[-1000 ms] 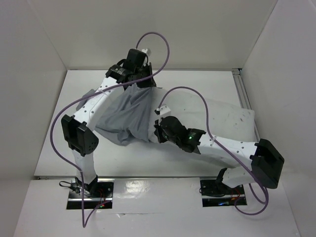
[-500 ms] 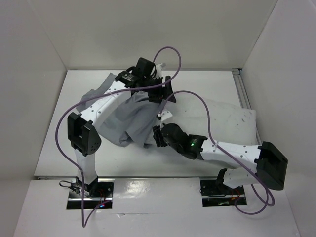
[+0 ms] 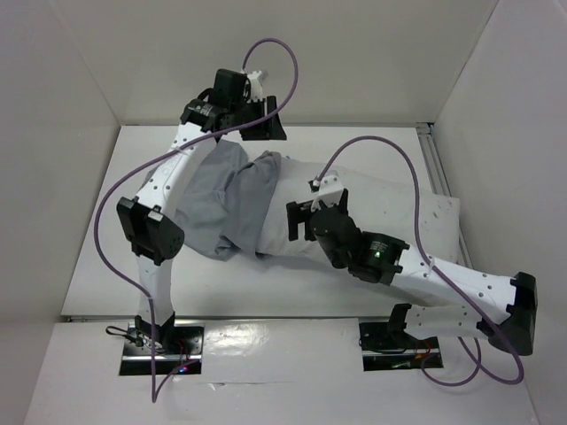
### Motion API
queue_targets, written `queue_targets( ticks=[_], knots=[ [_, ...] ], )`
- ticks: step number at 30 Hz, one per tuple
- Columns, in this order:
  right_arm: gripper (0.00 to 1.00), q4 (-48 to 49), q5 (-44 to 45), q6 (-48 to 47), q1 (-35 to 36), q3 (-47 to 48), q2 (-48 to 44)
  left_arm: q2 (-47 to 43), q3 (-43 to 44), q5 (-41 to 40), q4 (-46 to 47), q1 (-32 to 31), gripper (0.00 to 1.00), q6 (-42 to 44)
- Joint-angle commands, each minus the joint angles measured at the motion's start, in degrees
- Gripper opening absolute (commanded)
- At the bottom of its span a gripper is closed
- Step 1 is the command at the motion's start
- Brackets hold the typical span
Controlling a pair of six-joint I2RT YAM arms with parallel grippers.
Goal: Put the pillow into the pillowcase
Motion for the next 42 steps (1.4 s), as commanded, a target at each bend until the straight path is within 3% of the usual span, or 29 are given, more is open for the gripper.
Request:
queue_targets(
  ticks=[1,4,6,7,9,10,11,13,17,24,26,27,28,29,30,31,32,34,42],
  knots=[
    [0.95,1.33,6.76,-4.68,-2.5,5.61,2.69,4.55,1.54,1.08,2.49,-0.22,0.68,1.96],
    [0.95,2.75,4.21,-6.19,-7.16,7.81,5.34,6.48,2.24,8.11,3.8,-0.22,0.74,3.27],
    [0.95,4.24,1.06,-5.67,-10.23,7.81,6.57,6.49,2.24,7.6,3.81,-0.22,0.8,3.28],
    [0.95,4.94,-1.31,-5.14,-15.12,9.03,6.58,6.49,2.24,4.29,3.81,-0.22,0.81,3.28],
    [0.96,2.41,-10.43,-3.65,-21.64,11.66,9.99,7.02,2.24,0.23,4.33,1.0,0.78,2.23],
    [0.96,1.27,-14.04,-2.95,-28.2,13.33,11.57,8.41,2.85,-2.05,4.33,1.53,0.77,1.01],
    [0.96,-2.05,-21.65,-2.94,-31.48,17.79,15.68,9.21,2.85,-2.07,4.33,2.06,0.77,0.38],
    [0.99,-5.31,-28.02,-4.25,-37.89,22.38,20.26,11.14,5.13,-2.6,4.33,2.94,0.76,-0.15],
    [0.99,-12.62,-34.98,-7.77,-40.22,32.58,31.6,15.71,5.84,-3.66,2.58,2.94,0.76,-0.68],
    [1.0,-12.01,-42.9,-8.48,-42.24,32.68,38.47,22.65,7.78,4.6,2.92,3.47,0.76,-1.2],
    [1.0,-12.01,-42.9,-8.48,-42.24,32.16,39.62,23.19,7.78,8.27,4.33,3.47,0.69,-1.82],
    [1.0,-12.53,-42.9,-8.48,-42.24,31.55,40.32,23.19,7.78,9.6,5.99,3.47,0.61,-1.82],
    [0.93,-12.54,-42.9,-8.48,-42.24,30.59,40.33,23.19,7.78,10.57,6.7,3.47,0.5,-2.34],
    [0.85,-11.93,-43.51,-8.48,-41.72,30.05,40.33,22.41,7.17,12.32,7.49,3.47,0.21,-2.35],
    [0.75,-11.23,-44.48,-8.48,-41.71,29.0,39.72,21.7,7.16,12.95,8.28,2.95,0.07,-2.35],
    [0.62,-10.7,-45.1,-8.48,-41.71,28.99,39.71,21.0,6.64,13.74,9.07,2.94,0.0,-2.35],
    [0.28,-10.69,-45.1,-8.48,-41.1,28.21,38.93,20.12,5.94,15.66,9.69,2.94,0.0,-2.87],
    [0.0,-9.21,-45.8,-8.48,-40.49,27.68,37.17,17.05,5.23,16.21,10.39,2.94,0.0,-3.4],
    [0.0,-5.51,-43.52,-7.43,-35.48,23.37,31.01,8.95,3.56,19.37,10.49,2.41,0.0,-3.4]
  ],
)
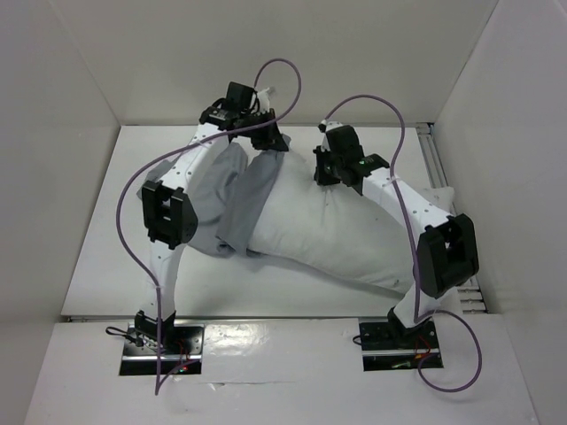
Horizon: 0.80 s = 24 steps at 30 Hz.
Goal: Put the pillow into the pillowcase
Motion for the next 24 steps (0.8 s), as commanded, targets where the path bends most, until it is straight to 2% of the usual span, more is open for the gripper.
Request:
queue_targets(
  ticks=[1,5,6,8,9,10,11,13,17,21,22,23,24],
  knots=[
    [0.0,2.49,-1.93,1.04,3.44,-1.83,-2.95,-7.88,-0.16,5.67,4.43,-0.69,0.0,-0.78],
    [0.0,4.69,-0.26,2.97,4.84,-2.9,-4.28,-7.88,-0.16,6.37,2.59,-2.89,0.0,0.45],
    [0.0,3.99,-0.26,2.97,5.36,-2.28,-4.28,-8.58,-0.16,6.37,2.59,-3.58,0.07,0.45],
    [0.0,3.46,0.35,2.97,6.15,-1.75,-3.57,-9.28,-1.21,5.76,2.59,-3.59,0.39,0.45],
    [0.0,3.46,0.36,2.97,6.16,-1.75,-3.57,-9.29,-1.74,5.23,2.59,-3.59,0.51,0.45],
    [0.0,3.46,0.88,2.97,6.68,-1.75,-4.1,-9.29,-1.74,3.49,2.59,-3.59,0.59,0.45],
    [0.0,3.46,0.89,2.97,6.69,-2.36,-4.88,-9.29,-2.26,2.51,2.59,-3.59,0.62,0.45],
    [0.0,4.07,1.41,2.97,6.69,-2.97,-5.76,-9.29,-3.05,-1.25,2.59,-3.59,0.62,0.45],
    [0.0,4.69,1.94,3.59,6.69,-4.29,-7.27,-7.36,-3.76,-5.22,3.11,-4.12,0.5,0.98],
    [0.0,4.69,1.94,3.59,7.21,-4.3,-8.4,-6.22,-3.15,-8.12,3.11,-4.65,0.19,0.98],
    [0.0,4.69,1.94,3.59,7.21,-4.91,-8.41,-6.21,-3.15,-8.13,3.9,-4.65,0.05,0.98],
    [0.0,5.3,1.42,2.98,7.21,-5.44,-8.41,-6.21,-3.15,-7.17,5.56,-4.65,0.0,0.98],
    [0.0,6.17,1.41,2.97,7.91,-5.44,-9.1,-6.21,-3.15,-5.95,6.71,-4.65,0.0,0.37]
  ],
)
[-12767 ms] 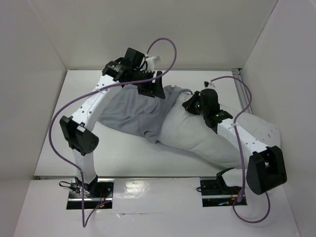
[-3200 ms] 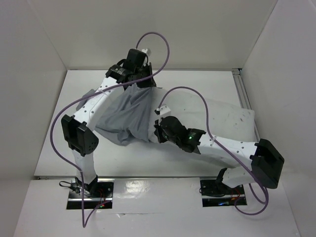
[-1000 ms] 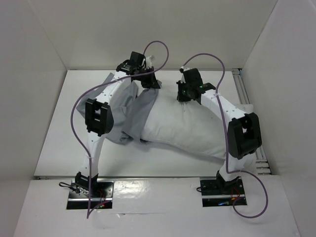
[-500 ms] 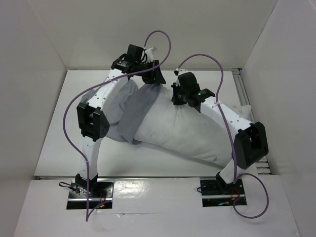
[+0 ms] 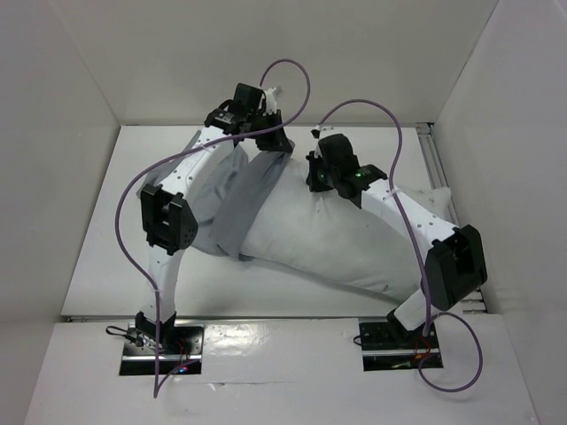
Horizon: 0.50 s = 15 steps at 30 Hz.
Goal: Put the pillow into the pillowcase
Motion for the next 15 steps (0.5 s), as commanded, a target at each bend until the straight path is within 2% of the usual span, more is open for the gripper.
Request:
queue_targets(
  ticks=[1,4,5,8,11,13,15],
  knots=[
    [0.0,3.47,-3.19,0.37,2.04,-1.96,-4.25,-1.38,0.59,2.82,6.89,-1.82,0.0,0.01],
    [0.0,6.9,-3.21,-0.24,3.44,-4.16,-7.33,-1.39,3.92,10.11,10.67,-2.88,0.0,-2.35],
    [0.0,7.77,-2.51,-0.24,4.14,-4.17,-8.3,-0.6,6.89,14.92,10.68,-2.88,0.0,-3.75],
    [0.0,10.23,2.06,1.07,5.2,-5.74,-11.81,0.2,8.42,20.92,11.2,-5.16,0.0,-6.39],
    [0.0,13.57,7.77,2.83,5.2,-8.11,-15.77,-4.71,3.86,23.84,12.69,-7.62,0.0,-7.11],
    [0.0,16.47,11.54,4.41,5.2,-10.75,-18.05,-9.18,-2.55,23.84,14.71,-9.81,0.0,-8.77],
    [0.0,18.32,14.7,6.07,5.2,-12.68,-18.06,-10.87,-7.9,20.79,16.55,-10.88,0.0,-11.22]
  ],
)
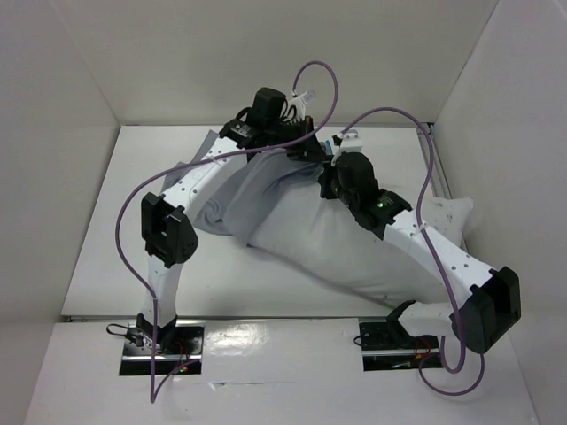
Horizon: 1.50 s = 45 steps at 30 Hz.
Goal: Put the pillow into the pillowcase
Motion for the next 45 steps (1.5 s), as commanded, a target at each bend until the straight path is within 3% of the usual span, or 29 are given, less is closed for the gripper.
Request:
queue_targets(
  ticks=[1,4,5,8,9,11,12,15,16,18,20,24,29,30,31,32,33,34,35,37,38,41,42,45],
  knots=[
    [0.0,12.36,4.48,4.14,1.33,-2.39,-1.89,-6.42,-6.27,3.9,8.25,-3.69,0.0,-5.94],
    [0.0,14.65,5.09,5.9,-0.33,-4.42,0.2,-4.76,-10.24,1.26,11.26,-3.69,0.0,-8.06],
    [0.0,15.44,5.09,5.9,-0.34,-4.95,0.74,-1.97,-8.85,1.25,10.12,-3.08,0.05,-8.06],
    [0.0,15.45,7.2,6.42,-2.7,-5.48,2.15,1.4,0.2,3.0,3.88,-1.41,0.38,-5.52],
    [0.0,14.92,7.98,6.42,-3.93,-5.48,2.76,1.4,3.09,2.49,3.0,-0.54,0.62,-3.95],
    [0.0,14.4,6.69,5.73,-5.6,-5.48,2.77,-0.78,3.65,1.34,2.38,0.69,0.91,-2.45],
    [0.0,14.39,5.8,5.72,-6.48,-5.48,2.77,-1.75,3.65,1.34,2.38,1.49,1.0,-1.83],
    [0.29,12.38,0.1,3.0,-9.73,-3.47,3.99,-4.13,3.65,2.04,1.85,5.18,1.0,-0.59],
    [0.61,10.19,-0.96,1.52,-10.26,-1.28,4.78,-4.83,3.65,2.65,0.63,7.27,1.0,-0.59],
    [0.78,7.9,-1.76,0.19,-10.27,1.01,4.79,-6.32,3.65,3.45,-0.6,9.13,1.0,0.11],
    [0.89,5.35,-2.47,-1.21,-10.27,4.17,4.79,-9.04,1.82,-0.47,-3.15,9.84,1.0,3.34],
    [0.99,-0.61,-4.31,-3.33,-10.27,8.74,4.18,-20.02,-6.62,-9.99,-4.3,10.46,1.0,8.28],
    [1.0,-6.61,-5.54,-5.62,-8.6,12.63,4.79,-31.26,-16.11,-15.35,-5.88,10.46,1.0,8.81],
    [1.0,-7.31,-5.54,-6.4,-6.51,12.63,4.18,-33.55,-22.65,-18.14,-5.88,10.46,0.94,8.81],
    [1.0,-8.88,-4.76,-7.02,-5.1,12.63,3.48,-36.1,-27.07,-20.61,-5.1,9.42,0.8,8.81],
    [1.0,-9.68,-3.88,-7.02,-3.52,12.63,3.47,-38.91,-31.99,-23.16,-3.79,8.62,0.6,7.77],
    [1.0,-10.47,-2.83,-7.02,-0.37,11.06,2.69,-44.77,-42.91,-27.79,-1.95,7.74,0.16,5.93],
    [1.0,-11.09,-0.38,-7.02,1.23,10.09,1.64,-47.44,-47.89,-29.58,-0.45,5.99,0.04,4.26],
    [1.0,-11.88,0.6,-6.24,3.77,9.12,1.02,-49.9,-56.82,-30.64,2.18,5.37,0.0,1.72],
    [1.0,-13.37,1.92,-5.62,5.54,6.84,-0.04,-55.78,-64.96,-33.89,5.44,1.52,0.03,-1.37],
    [1.0,-13.99,1.93,-5.62,6.16,6.3,-0.91,-57.38,-68.82,-34.86,7.54,0.19,0.13,-2.6],
    [1.0,-16.28,1.93,-4.56,7.75,4.98,-2.23,-60.38,-79.74,-41.18,13.35,-5.26,0.7,-7.35],
    [1.0,-16.8,1.93,-4.56,8.36,4.98,-2.24,-61.08,-81.59,-43.2,14.58,-6.4,0.76,-8.66],
    [1.0,-18.48,2.63,-4.04,8.98,4.36,-3.38,-59.96,-87.48,-46.82,20.64,-9.05,0.78,-12.1]
  ],
)
